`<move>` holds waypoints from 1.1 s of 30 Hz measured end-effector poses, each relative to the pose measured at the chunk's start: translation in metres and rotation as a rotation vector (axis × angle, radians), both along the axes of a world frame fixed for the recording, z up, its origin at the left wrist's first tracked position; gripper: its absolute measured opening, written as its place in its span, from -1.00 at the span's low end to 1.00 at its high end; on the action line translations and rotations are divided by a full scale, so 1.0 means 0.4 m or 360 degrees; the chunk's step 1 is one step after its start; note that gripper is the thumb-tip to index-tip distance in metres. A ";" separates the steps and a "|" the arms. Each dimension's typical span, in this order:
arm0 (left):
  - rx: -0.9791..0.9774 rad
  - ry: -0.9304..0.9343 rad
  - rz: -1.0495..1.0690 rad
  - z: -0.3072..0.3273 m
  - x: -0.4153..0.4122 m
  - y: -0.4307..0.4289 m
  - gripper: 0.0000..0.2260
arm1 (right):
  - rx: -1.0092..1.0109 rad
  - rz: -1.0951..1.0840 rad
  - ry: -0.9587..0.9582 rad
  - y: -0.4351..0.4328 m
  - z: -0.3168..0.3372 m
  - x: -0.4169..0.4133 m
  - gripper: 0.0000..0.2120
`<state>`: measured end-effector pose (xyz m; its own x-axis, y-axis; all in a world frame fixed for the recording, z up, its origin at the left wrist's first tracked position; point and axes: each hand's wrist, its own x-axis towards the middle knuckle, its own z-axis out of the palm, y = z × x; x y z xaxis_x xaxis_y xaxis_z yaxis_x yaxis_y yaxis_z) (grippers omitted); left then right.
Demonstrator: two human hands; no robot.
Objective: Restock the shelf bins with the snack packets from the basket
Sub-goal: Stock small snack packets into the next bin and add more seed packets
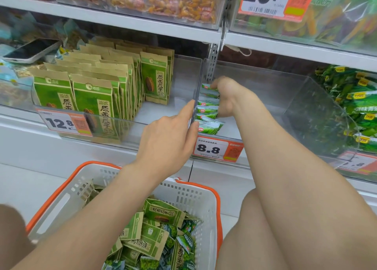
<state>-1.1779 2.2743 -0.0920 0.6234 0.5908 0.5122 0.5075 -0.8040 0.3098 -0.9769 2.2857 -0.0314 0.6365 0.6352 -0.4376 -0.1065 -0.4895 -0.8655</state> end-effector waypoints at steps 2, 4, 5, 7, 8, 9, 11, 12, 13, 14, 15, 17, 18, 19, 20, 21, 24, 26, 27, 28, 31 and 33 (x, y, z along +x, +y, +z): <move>0.0011 0.0015 0.0002 0.003 -0.002 -0.001 -0.53 | -0.0029 0.0022 0.0015 0.009 -0.012 0.008 -0.68; 0.0010 0.0024 -0.0007 0.006 -0.005 -0.001 -0.53 | -0.0077 0.0030 0.0034 0.078 -0.097 0.120 -0.52; 0.0009 0.0034 -0.0009 0.006 -0.006 0.000 -0.53 | -0.0124 0.0047 -0.0017 0.091 -0.110 0.140 -0.42; 0.0013 0.0053 -0.0007 0.006 -0.008 -0.001 -0.53 | -0.0156 0.0086 -0.0116 0.057 -0.060 0.089 -0.45; 0.0010 0.0056 -0.0003 0.006 -0.009 -0.003 -0.53 | -0.0182 0.0071 -0.0235 0.011 -0.003 0.024 -0.46; 0.0007 0.0058 0.0001 0.005 -0.009 -0.005 -0.52 | -0.0209 0.0128 -0.0341 -0.031 0.042 -0.026 -0.47; 0.0002 0.0060 0.0009 0.004 -0.009 -0.008 -0.52 | -0.0353 0.0254 -0.0502 -0.066 0.054 -0.038 -0.47; -0.0003 0.0057 0.0013 0.005 -0.009 -0.009 -0.52 | -0.0414 0.0314 -0.0543 -0.085 0.054 -0.039 -0.47; -0.0013 0.0053 0.0018 0.005 -0.008 -0.010 -0.51 | -0.0462 0.0358 -0.0538 -0.104 0.052 -0.042 -0.46; -0.0031 0.0055 0.0027 0.006 -0.008 -0.011 -0.51 | -0.0532 0.0403 -0.0501 -0.115 0.043 -0.035 -0.47; -0.0050 0.0063 0.0034 0.006 -0.006 -0.011 -0.51 | -0.0560 0.0440 -0.0420 -0.127 0.038 -0.037 -0.51; -0.0067 0.0064 0.0042 0.006 -0.004 -0.013 -0.51 | -0.0474 0.0464 -0.0274 -0.156 0.041 -0.056 -0.73; -0.0067 0.0055 0.0046 0.007 -0.003 -0.015 -0.52 | -0.0396 0.0445 -0.0219 -0.161 0.038 -0.061 -0.84; -0.0069 0.0043 0.0050 0.007 -0.001 -0.016 -0.52 | -0.0317 0.0425 -0.0194 -0.158 0.033 -0.062 -0.88; -0.0071 0.0033 0.0053 0.007 0.000 -0.016 -0.52 | -0.0276 0.0429 -0.0230 -0.151 0.022 -0.056 -0.84; -0.0071 0.0023 0.0052 0.006 0.001 -0.017 -0.53 | -0.0269 0.0446 -0.0293 -0.144 0.010 -0.050 -0.79; -0.0063 -0.0009 0.0035 0.004 0.003 -0.018 -0.55 | -0.0346 0.0526 -0.0429 -0.143 -0.007 -0.032 -0.79; -0.0066 -0.0028 0.0019 0.003 0.003 -0.018 -0.56 | -0.0397 0.0569 -0.0422 -0.151 -0.008 -0.029 -0.82; -0.0067 -0.0035 0.0013 0.001 0.004 -0.019 -0.57 | -0.0405 0.0581 -0.0403 -0.152 -0.008 -0.029 -0.82; -0.0065 -0.0041 0.0009 0.001 0.004 -0.019 -0.57 | -0.0397 0.0588 -0.0384 -0.151 -0.009 -0.029 -0.80; -0.0057 -0.0040 0.0021 -0.001 0.006 -0.014 -0.57 | -0.0385 0.0647 -0.0334 -0.146 0.000 -0.022 -0.69; -0.0055 -0.0024 0.0039 -0.002 0.009 -0.012 -0.56 | -0.0367 0.0619 -0.0202 -0.144 0.017 -0.006 -0.51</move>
<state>-1.1744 2.2696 -0.0926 0.6010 0.6231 0.5006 0.5218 -0.7803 0.3447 -0.9794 2.2281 -0.0246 0.4281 0.7323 -0.5296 0.2226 -0.6534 -0.7236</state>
